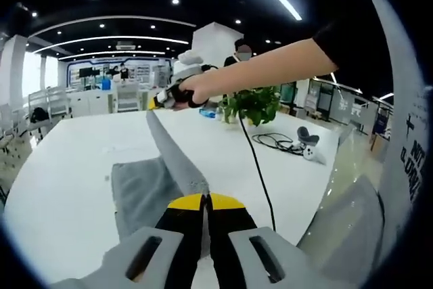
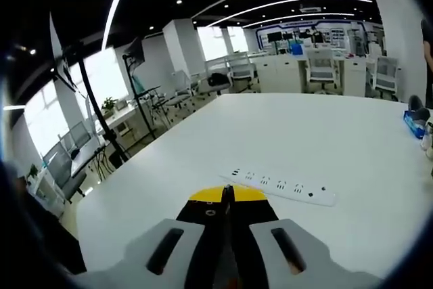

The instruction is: Fold the towel on the table until its edges align and the towel forms a compact rectangular stack.

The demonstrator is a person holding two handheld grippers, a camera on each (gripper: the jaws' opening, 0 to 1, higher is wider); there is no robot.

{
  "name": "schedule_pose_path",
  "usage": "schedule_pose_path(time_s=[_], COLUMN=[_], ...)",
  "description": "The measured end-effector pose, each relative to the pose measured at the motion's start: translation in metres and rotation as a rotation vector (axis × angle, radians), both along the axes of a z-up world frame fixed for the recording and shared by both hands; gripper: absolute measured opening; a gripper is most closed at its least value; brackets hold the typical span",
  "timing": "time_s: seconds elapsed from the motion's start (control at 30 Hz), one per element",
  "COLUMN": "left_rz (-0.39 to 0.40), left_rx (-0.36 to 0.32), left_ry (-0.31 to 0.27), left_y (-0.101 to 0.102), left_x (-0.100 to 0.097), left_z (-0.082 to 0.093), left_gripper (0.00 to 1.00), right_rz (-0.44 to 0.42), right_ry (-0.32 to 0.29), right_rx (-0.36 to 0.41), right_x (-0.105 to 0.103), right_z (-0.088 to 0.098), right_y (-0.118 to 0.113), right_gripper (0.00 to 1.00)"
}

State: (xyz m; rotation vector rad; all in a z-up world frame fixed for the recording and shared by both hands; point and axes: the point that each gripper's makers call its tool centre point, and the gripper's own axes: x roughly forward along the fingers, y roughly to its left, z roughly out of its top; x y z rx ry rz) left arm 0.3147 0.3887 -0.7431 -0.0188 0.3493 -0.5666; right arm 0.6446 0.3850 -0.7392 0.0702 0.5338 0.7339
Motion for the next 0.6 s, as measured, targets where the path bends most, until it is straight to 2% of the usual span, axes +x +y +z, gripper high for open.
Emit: schedule_pose_path(time_s=[0.2, 0.27, 0.43, 0.5, 0.6], left_rz=[0.050, 0.076, 0.117, 0.147, 0.168], left_rx=[-0.017, -0.054, -0.069, -0.135, -0.154], left_ry=[0.021, 0.032, 0.053, 0.074, 0.088], left_y=[0.011, 0.015, 0.027, 0.031, 0.040], left_x=[-0.003, -0.003, -0.006, -0.007, -0.008], left_z=[-0.005, -0.007, -0.011, -0.013, -0.018], left_gripper=[0.01, 0.01, 0.01, 0.01, 0.01], right_rz=[0.018, 0.022, 0.030, 0.033, 0.035], right_ry=[0.011, 0.015, 0.018, 0.019, 0.026], right_rx=[0.000, 0.002, -0.001, -0.008, -0.006], right_x=[-0.002, -0.003, -0.004, -0.005, -0.006], right_z=[-0.009, -0.011, -0.016, -0.019, -0.024], right_y=[0.018, 0.023, 0.034, 0.037, 0.043], right_gripper=[0.00, 0.00, 0.00, 0.00, 0.00])
